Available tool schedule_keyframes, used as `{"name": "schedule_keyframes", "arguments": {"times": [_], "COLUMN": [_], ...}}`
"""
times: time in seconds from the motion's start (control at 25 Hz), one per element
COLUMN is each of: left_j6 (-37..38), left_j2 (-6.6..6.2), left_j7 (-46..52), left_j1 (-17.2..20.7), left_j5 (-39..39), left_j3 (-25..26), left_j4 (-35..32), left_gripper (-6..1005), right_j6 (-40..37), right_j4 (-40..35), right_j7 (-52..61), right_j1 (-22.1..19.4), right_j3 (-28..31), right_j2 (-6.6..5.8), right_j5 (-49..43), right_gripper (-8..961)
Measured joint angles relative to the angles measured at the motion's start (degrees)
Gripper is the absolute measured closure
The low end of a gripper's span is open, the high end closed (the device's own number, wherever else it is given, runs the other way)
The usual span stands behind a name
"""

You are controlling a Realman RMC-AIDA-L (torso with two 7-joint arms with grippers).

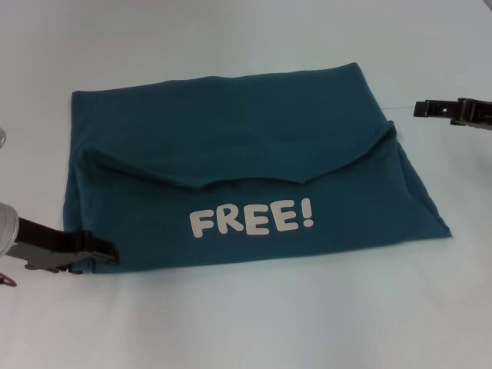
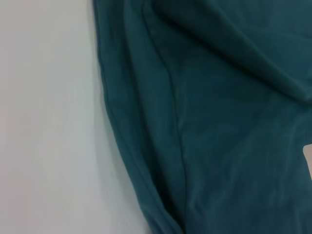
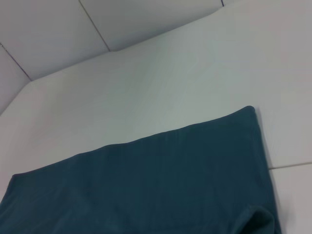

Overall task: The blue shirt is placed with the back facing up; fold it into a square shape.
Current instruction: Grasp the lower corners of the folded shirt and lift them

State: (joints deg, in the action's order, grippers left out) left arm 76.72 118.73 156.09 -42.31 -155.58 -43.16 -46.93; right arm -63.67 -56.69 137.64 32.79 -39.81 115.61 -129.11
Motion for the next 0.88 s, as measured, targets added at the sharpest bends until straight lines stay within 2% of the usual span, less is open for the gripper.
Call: {"name": "schedule_keyframes", "arguments": {"times": [0.08, 0.28, 0.4, 0.64, 0.88], "left_j6": [0.0, 0.0, -0.1, -0.2, -0.1], "left_j2": [0.01, 0.32, 0.64, 0.66, 0.54], "left_j7": [-0.5, -1.6, -2.4, -4.0, -5.3], "left_j1": [0.0, -0.1, -0.1, 0.1, -0.1], "left_j5": [0.1, 0.1, 0.1, 1.7, 2.4], "left_j3": [-0.1, -0.1, 0.0, 0.2, 0.1], "left_j4": [0.0, -0.1, -0.1, -0.2, -0.3], "left_gripper": [126, 336, 542, 781, 849], "right_j6": [0.0, 0.0, -0.1, -0.8, -4.7], "right_j4": [0.0, 0.0, 0.0, 0.0, -1.5], "right_j7": [0.0, 0.0, 0.0, 0.2, 1.6], "right_j1": [-0.1, -0.2, -0.2, -0.9, -2.0], "right_j3": [0.0, 0.0, 0.0, 0.0, 0.2], "right_j2": [0.02, 0.11, 0.17, -0.25, -1.37], "right_j5": [0.0, 0.0, -0.1, -0.3, -1.6], "right_gripper": [37, 38, 38, 38, 37]}}
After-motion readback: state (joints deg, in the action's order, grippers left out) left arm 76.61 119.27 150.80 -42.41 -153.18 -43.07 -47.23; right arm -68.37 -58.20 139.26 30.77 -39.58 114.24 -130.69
